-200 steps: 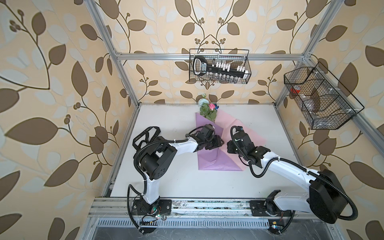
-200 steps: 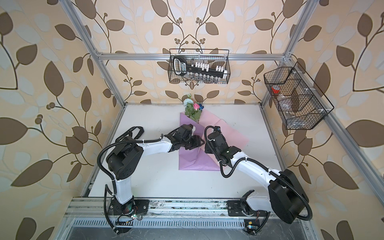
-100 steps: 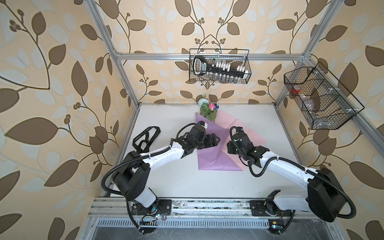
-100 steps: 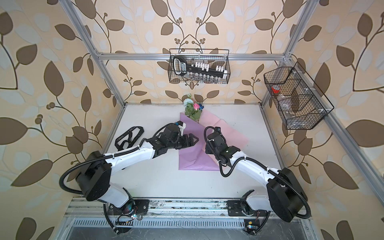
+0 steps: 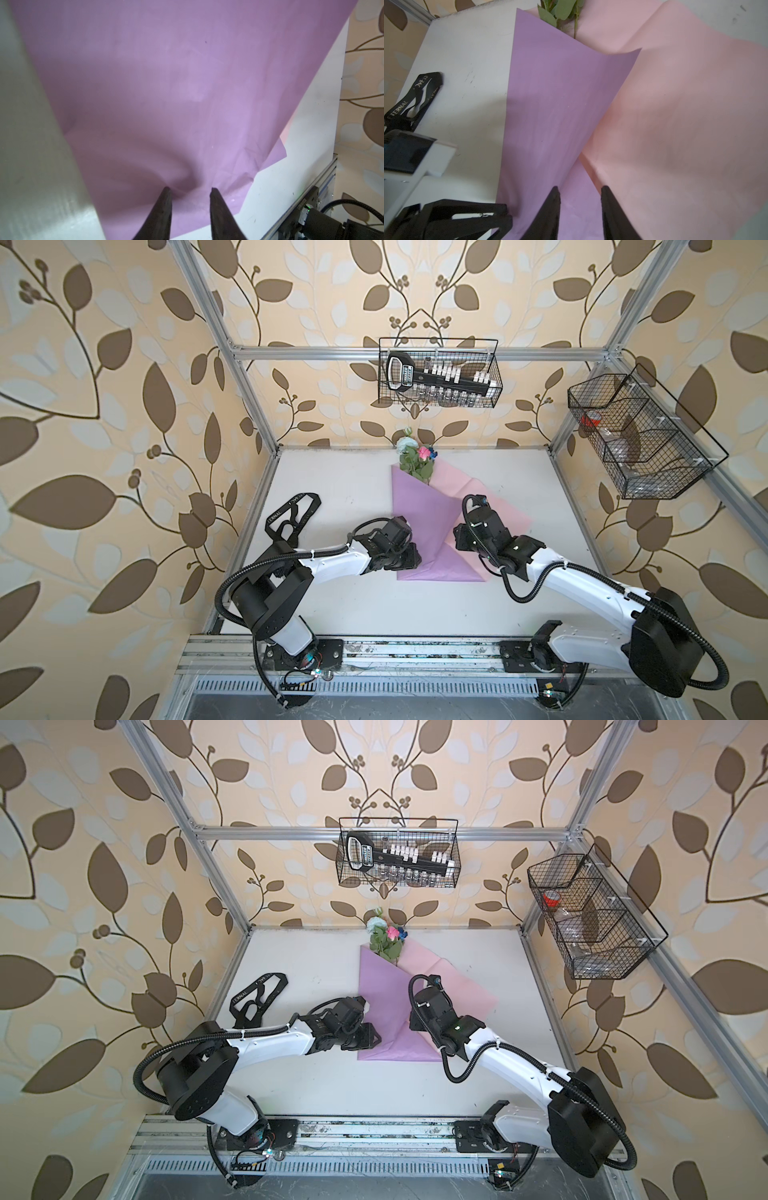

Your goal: Tie the bouquet of fake flowers

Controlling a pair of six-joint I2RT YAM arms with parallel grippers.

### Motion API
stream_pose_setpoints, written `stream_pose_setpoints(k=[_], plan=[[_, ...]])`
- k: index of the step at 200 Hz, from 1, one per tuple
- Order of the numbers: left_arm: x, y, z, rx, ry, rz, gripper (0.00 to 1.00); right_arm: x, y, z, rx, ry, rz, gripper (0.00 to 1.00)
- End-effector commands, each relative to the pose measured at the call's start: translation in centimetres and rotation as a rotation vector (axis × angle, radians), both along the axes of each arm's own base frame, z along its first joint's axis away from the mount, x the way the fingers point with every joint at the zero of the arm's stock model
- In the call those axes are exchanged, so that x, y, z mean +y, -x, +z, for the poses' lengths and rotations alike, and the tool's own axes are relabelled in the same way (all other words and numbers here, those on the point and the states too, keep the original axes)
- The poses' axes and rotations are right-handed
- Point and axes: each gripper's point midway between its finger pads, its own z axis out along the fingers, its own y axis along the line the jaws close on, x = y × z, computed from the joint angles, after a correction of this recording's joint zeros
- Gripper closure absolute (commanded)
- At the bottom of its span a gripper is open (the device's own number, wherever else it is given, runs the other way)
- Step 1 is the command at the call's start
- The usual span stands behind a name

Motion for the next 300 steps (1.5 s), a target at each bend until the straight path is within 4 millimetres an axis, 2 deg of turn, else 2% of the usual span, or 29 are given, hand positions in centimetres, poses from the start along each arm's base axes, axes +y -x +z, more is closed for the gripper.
stream_pose_setpoints(k=[1,47,82,124,151,194,198,225,245,270,274,300], plan=[[-0.9,1.0,-0.3,0.011,0.027,-0.059,0.69,2.7,1.4,-0.3,0.022,-0.033,0.08,0.67],[-0.8,2.4,-1.9,0.073,0.019,-0.063,0.72,7.1,2.9,-2.7,0.097,-0.055,0.182,0.7],[-0.9,3.4,-2.6,0.115,0.045,-0.068,0.73,8.9,3.8,-4.7,0.152,-0.052,0.233,0.74],[-1.2,3.7,-2.3,0.136,0.073,-0.073,0.73,10.5,5.0,-6.7,0.206,-0.029,0.294,0.79],[-1.1,3.7,-1.2,0.12,0.083,-0.065,0.74,11.5,5.5,-7.2,0.216,-0.009,0.33,0.81],[1.9,3.3,0.1,0.062,-0.008,0.027,0.75,10.8,5.9,-8.8,0.254,0.028,0.315,0.87],[2.1,3.0,1.1,0.036,-0.001,0.041,0.75,10.7,6.0,-9.0,0.256,0.031,0.313,0.87],[4.0,1.8,2.3,-0.03,-0.053,0.113,0.73,9.5,6.6,-10.0,0.274,0.06,0.293,0.87],[3.9,1.3,2.2,-0.019,-0.05,0.114,0.73,9.0,6.7,-10.4,0.276,0.073,0.286,0.87],[2.3,1.7,1.6,0.032,-0.004,0.053,0.76,8.7,6.8,-10.5,0.277,0.082,0.285,0.87],[2.1,1.9,0.6,0.062,-0.017,0.044,0.77,8.5,6.9,-10.6,0.279,0.088,0.28,0.87],[1.6,2.5,-1.0,0.12,-0.014,0.024,0.78,7.3,6.7,-10.7,0.272,0.125,0.24,0.86]])
